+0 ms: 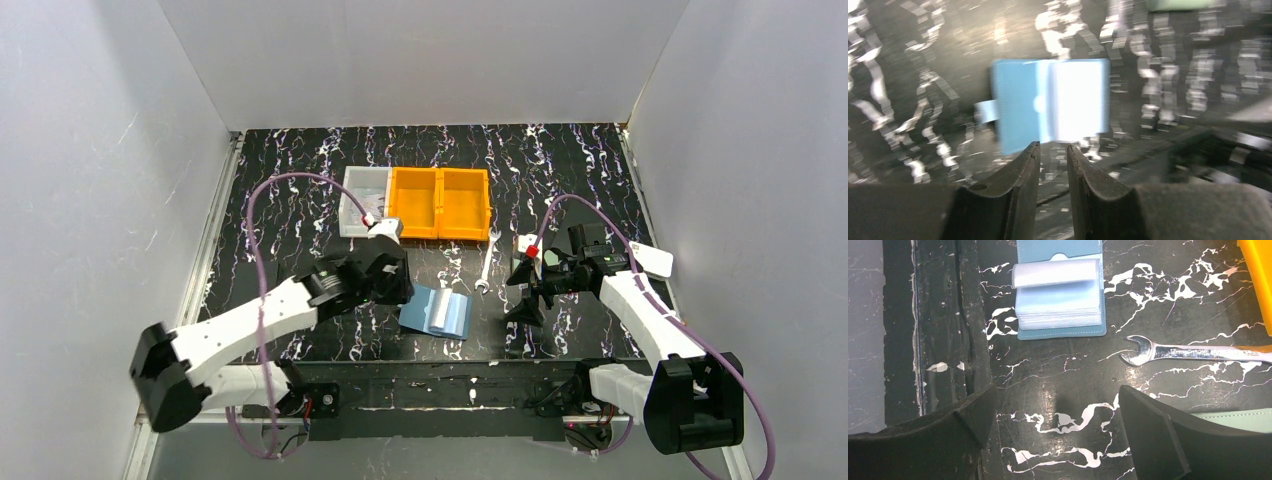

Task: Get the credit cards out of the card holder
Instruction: Open the card holder at the center of the board.

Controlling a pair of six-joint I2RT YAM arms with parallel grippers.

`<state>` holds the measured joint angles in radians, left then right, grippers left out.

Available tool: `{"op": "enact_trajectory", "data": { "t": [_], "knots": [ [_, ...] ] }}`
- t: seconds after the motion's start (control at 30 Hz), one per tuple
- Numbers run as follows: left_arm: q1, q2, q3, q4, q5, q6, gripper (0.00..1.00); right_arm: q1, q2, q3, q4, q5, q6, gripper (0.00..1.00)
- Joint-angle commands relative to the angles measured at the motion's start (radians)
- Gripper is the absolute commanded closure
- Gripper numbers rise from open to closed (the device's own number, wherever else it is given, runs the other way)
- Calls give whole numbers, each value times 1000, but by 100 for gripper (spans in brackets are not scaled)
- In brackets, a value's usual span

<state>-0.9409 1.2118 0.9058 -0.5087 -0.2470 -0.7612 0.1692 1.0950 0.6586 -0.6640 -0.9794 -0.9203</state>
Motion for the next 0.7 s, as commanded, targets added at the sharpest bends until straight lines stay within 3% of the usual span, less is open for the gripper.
{"op": "enact_trajectory", "data": {
  "t": [0.0,0.1,0.27,0.67],
  "knots": [
    [-12,-123,-50,231,260,11,74,-5,0,43,-14,-30,-11,0],
    [-32,-54,-45,316,379,-23,75,-5,-1,43,-16,-28,-10,0],
    [-114,136,37,334,347,-36,76,-5,-6,41,-12,-21,-5,0],
    [-164,460,191,149,113,-8,76,-5,-7,41,-8,-12,-3,0]
  ]
}}
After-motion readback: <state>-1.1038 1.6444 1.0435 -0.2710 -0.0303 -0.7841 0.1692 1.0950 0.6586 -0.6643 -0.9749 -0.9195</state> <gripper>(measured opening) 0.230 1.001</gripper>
